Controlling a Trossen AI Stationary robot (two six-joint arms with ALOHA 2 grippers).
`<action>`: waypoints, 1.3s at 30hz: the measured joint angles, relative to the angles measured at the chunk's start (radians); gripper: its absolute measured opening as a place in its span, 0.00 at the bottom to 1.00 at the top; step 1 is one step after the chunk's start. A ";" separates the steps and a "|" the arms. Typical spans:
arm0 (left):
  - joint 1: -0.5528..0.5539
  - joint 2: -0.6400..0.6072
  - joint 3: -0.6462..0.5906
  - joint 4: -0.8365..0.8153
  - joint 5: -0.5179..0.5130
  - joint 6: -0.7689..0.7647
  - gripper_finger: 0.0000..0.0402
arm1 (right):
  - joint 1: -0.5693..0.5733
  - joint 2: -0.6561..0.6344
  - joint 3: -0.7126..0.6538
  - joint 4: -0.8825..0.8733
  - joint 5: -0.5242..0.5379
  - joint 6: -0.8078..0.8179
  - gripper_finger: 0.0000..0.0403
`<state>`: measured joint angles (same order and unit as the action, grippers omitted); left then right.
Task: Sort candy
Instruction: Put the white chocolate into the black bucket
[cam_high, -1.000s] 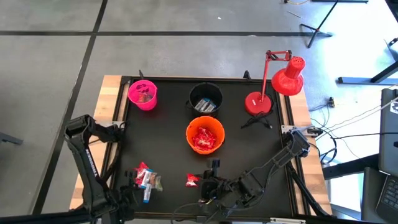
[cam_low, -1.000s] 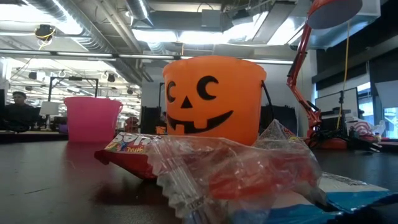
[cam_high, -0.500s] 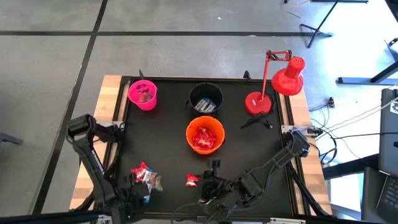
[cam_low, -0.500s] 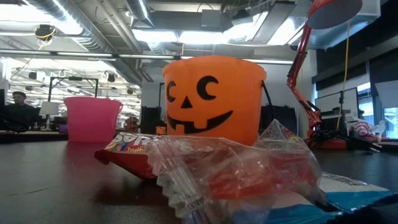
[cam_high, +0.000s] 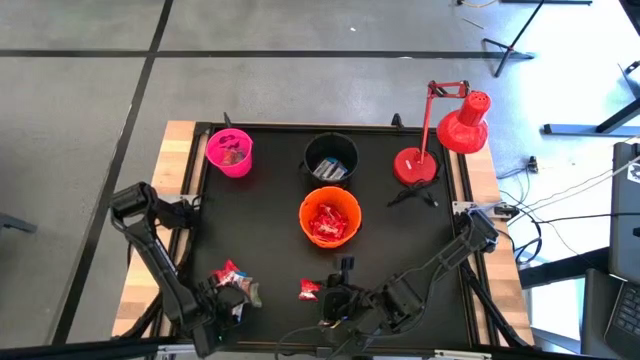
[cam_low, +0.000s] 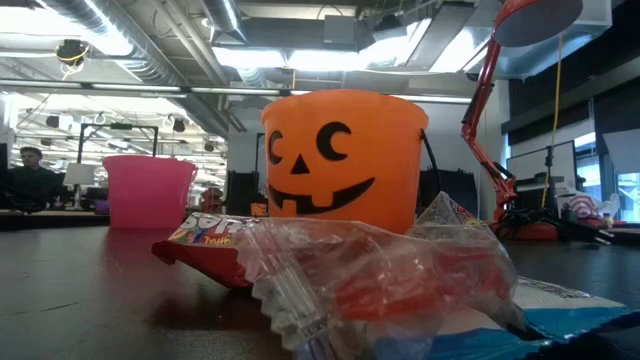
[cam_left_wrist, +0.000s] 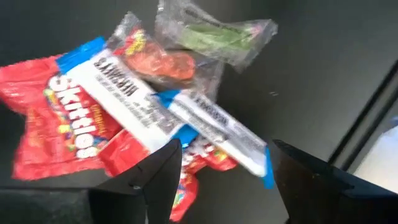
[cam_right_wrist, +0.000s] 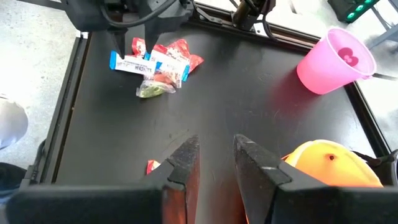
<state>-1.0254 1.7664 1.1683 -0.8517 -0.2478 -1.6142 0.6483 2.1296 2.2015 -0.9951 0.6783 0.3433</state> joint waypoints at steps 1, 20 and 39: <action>0.004 0.000 -0.004 0.008 0.000 0.000 0.58 | 0.000 0.000 -0.003 0.000 0.000 0.000 0.23; 0.046 0.000 -0.051 0.060 0.041 -0.025 0.55 | 0.000 0.000 -0.004 -0.002 -0.017 0.000 0.23; 0.046 0.001 -0.052 0.058 0.020 -0.025 0.31 | 0.000 0.000 -0.004 -0.002 -0.017 0.000 0.23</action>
<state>-0.9791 1.7676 1.1164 -0.7933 -0.2279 -1.6390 0.6487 2.1292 2.1971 -0.9970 0.6613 0.3431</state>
